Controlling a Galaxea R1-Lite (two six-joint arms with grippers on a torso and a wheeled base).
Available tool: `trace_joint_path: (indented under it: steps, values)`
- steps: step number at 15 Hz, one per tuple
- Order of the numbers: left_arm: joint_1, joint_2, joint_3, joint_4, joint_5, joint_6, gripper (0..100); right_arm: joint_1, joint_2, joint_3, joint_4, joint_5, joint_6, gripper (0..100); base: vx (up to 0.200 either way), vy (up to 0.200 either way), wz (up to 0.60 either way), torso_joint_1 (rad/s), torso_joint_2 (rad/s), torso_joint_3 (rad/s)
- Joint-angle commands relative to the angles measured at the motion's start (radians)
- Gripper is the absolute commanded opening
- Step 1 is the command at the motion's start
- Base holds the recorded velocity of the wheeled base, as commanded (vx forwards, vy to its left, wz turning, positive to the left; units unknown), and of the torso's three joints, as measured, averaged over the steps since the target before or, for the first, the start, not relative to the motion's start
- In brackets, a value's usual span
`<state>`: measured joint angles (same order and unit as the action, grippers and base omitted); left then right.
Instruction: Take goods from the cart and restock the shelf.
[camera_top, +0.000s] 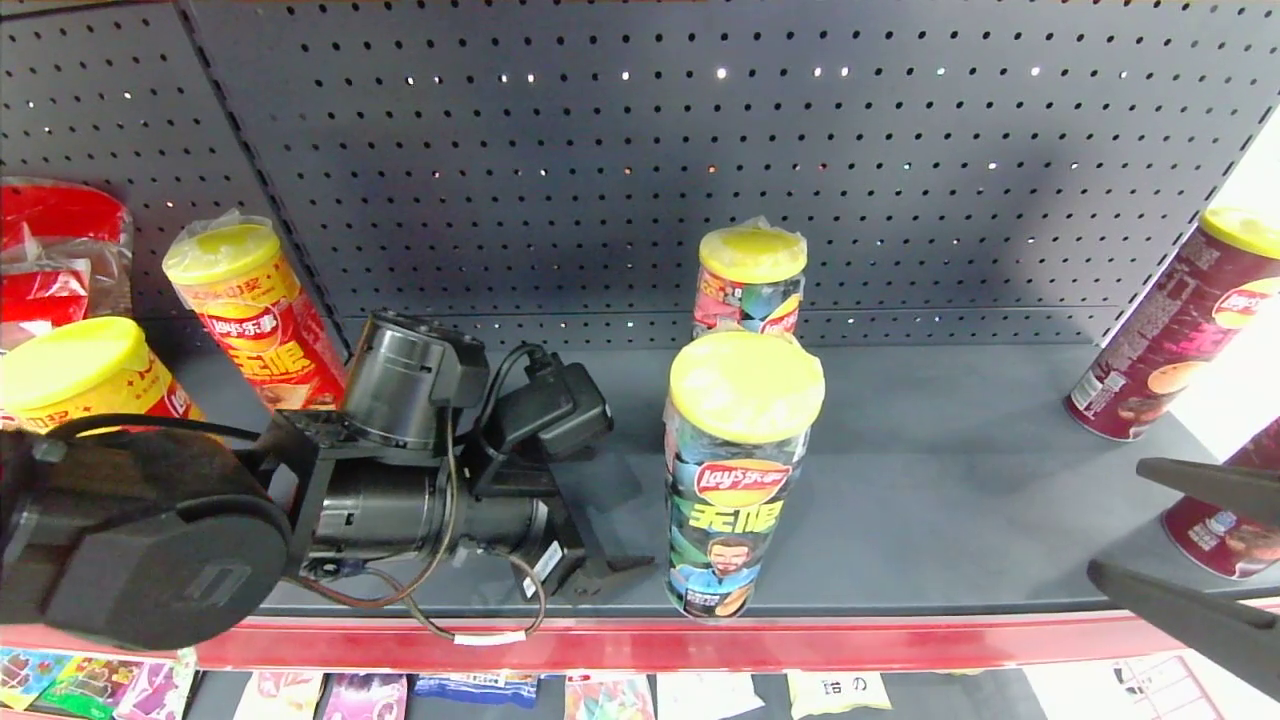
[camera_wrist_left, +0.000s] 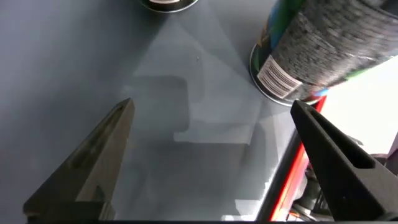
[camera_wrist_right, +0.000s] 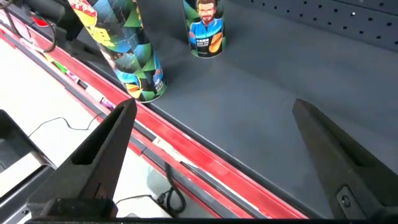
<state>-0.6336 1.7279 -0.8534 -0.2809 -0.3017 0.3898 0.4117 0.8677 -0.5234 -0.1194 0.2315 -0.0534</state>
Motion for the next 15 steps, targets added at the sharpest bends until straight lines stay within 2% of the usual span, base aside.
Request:
trace_joint_path:
  steps: [1,15]
  values:
    - [-0.001,0.019,-0.010,0.000,0.000,0.001,100,-0.007,0.005,0.000,0.000,0.000,0.000,100,0.000,0.000,0.00,0.000,0.00,0.000]
    - [-0.011,0.064,-0.070,0.000,0.000,0.000,100,-0.011,0.007,0.011,0.000,0.000,0.000,100,0.000,0.000,0.00,0.000,0.00,0.000]
